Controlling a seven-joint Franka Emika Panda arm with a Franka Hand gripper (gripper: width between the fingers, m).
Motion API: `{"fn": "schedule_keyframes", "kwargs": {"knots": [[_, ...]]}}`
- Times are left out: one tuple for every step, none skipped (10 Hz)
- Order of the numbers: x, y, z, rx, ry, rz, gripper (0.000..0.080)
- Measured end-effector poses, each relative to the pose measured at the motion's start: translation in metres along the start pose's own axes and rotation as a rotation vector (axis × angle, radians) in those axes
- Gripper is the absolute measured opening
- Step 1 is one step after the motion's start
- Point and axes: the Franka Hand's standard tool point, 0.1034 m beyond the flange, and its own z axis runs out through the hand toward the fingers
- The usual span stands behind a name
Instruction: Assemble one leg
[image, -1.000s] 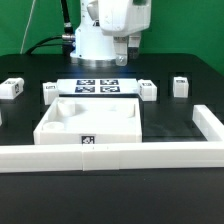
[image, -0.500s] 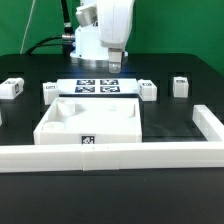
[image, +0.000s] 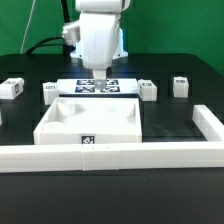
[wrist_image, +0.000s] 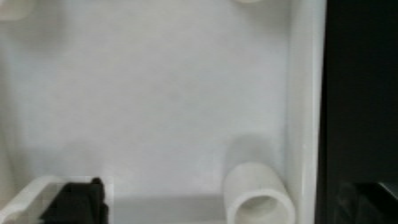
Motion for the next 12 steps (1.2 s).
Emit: {"fn": "schedule_keyframes", "kwargs": {"knots": [[-0.002,-0.006,0.014,0.017,0.002,0.005,0.0650],[-0.004,-0.010,0.026,0.027,0.004,0.009,0.0650],[-0.004,-0.015,0.038,0.036,0.008,0.011,0.0650],[-0.005,-0.018,0.046,0.051,0.008,0.012,0.0650],[-0.004,-0.020,0.049,0.057,0.008,0.013,0.0650],[-0.003,-0.019,0.048,0.055,0.009,0.013,0.0650],[-0.002,-0.019,0.047,0.053,0.009,0.015,0.0619],[-0.002,-0.019,0.048,0.055,0.008,0.016,0.0619],[-0.002,-0.020,0.048,0.055,0.008,0.016,0.0439],[-0.003,-0.020,0.048,0.055,0.008,0.016,0.0439],[-0.003,-0.020,0.048,0.056,0.008,0.016,0.0256],[-0.003,-0.020,0.048,0.056,0.008,0.016,0.0108]]}}
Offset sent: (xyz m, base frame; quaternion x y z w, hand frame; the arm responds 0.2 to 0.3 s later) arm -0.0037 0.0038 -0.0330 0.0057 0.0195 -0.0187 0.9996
